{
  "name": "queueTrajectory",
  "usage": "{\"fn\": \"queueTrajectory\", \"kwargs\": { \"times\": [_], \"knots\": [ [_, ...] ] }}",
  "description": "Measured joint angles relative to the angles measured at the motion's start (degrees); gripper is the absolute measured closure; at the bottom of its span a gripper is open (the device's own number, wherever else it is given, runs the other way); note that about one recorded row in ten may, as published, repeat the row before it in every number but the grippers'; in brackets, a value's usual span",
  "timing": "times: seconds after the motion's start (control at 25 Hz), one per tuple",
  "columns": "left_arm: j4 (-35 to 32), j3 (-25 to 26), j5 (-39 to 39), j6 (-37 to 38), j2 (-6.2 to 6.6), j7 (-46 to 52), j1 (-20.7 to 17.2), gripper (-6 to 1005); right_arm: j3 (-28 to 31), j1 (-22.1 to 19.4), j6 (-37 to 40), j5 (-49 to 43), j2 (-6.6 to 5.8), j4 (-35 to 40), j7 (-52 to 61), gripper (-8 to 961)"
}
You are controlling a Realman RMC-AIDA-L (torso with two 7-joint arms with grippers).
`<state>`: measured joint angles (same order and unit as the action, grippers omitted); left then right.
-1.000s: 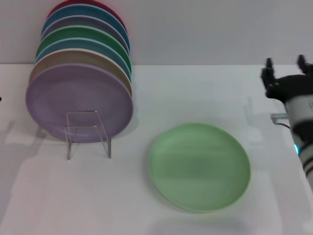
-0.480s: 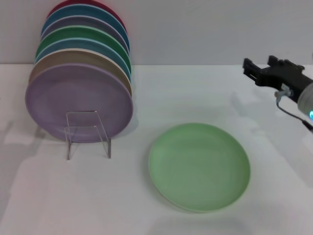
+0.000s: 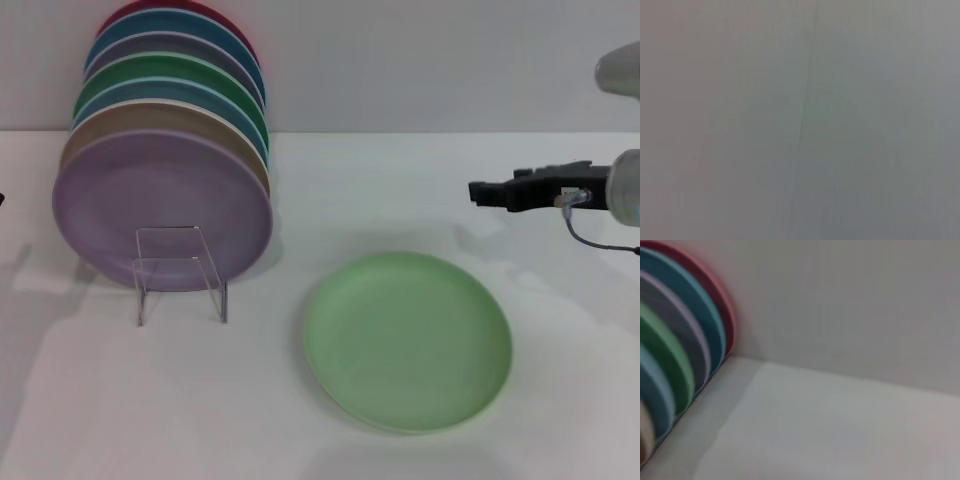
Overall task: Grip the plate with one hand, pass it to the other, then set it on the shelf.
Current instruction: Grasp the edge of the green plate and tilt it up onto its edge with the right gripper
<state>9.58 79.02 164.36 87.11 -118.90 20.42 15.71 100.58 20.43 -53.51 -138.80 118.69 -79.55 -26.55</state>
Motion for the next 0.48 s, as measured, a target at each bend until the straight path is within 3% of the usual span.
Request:
{"fn": "queueTrajectory", "kwargs": {
  "times": [0.12, 0.32, 0.48],
  "knots": [
    [0.0, 0.0, 0.0, 0.0, -0.08, -0.01, 0.14, 212, 6.31, 3.14, -12.55, -0.14, -0.22, -0.41, 2.91, 293],
    [0.0, 0.0, 0.0, -0.01, -0.1, -0.03, 0.27, 214, 13.28, 7.08, -22.92, -1.75, -0.41, 1.63, 3.68, 294],
    [0.29, -0.01, 0.0, -0.01, -0.06, -0.1, 0.36, 216, 14.39, 8.89, -26.56, -3.69, -0.7, 3.52, 4.39, 294]
  ]
}}
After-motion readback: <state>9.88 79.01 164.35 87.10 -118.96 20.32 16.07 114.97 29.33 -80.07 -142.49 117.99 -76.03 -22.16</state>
